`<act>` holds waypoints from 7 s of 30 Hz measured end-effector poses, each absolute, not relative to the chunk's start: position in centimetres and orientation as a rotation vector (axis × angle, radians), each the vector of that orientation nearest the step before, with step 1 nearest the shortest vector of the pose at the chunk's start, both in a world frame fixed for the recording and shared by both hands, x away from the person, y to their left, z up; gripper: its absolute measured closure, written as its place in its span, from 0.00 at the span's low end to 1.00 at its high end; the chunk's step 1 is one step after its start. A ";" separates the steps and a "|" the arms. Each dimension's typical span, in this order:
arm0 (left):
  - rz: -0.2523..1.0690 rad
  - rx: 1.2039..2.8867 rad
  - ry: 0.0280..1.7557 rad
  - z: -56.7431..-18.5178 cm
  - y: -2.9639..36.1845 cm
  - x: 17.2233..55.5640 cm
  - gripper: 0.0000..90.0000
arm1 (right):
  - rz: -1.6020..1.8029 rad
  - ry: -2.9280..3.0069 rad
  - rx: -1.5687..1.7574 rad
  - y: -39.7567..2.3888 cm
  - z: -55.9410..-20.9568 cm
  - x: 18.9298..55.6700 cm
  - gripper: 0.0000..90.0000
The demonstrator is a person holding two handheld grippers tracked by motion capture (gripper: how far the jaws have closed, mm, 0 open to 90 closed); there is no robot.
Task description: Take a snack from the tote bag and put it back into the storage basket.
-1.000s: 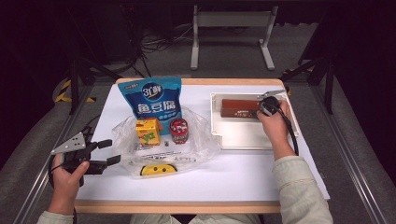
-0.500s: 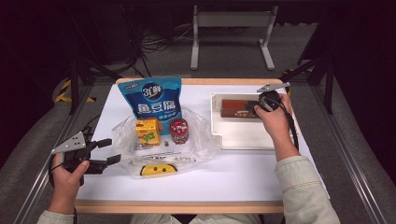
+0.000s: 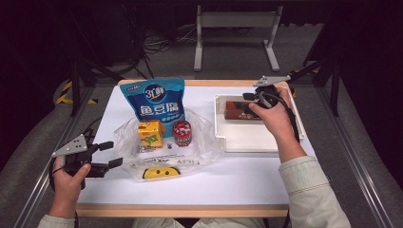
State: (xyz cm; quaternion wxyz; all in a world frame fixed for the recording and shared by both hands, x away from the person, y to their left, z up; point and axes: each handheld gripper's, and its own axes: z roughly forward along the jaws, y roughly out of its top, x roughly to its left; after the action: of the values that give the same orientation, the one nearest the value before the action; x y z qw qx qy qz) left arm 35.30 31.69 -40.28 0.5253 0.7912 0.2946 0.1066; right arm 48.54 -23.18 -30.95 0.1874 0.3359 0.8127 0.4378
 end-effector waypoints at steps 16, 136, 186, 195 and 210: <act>0.258 1.892 0.714 -40.3 32.0 35.0 0.21 | 1.319 2.366 0.691 -17.3 -27.8 49.2 0.30; 0.279 1.871 0.734 -40.5 32.4 35.1 0.15 | 1.430 2.529 0.242 -3.3 -28.1 52.3 1.00; 0.282 1.875 0.731 -40.5 32.2 35.3 0.15 | 1.548 2.291 0.264 -9.8 -19.5 49.3 1.00; 0.286 1.883 0.729 -40.4 32.2 35.4 0.15 | 1.531 2.268 0.305 -12.6 -19.2 49.0 1.00; 0.285 1.882 0.728 -40.5 32.1 35.5 0.15 | 1.498 2.220 0.408 -17.6 -19.6 48.9 1.00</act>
State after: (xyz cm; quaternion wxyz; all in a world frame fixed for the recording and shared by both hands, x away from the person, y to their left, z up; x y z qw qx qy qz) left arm 35.49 32.08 -40.48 0.5240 0.7865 0.3043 0.1192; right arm 48.90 -17.61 -19.59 0.2149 0.1470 0.8004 0.5400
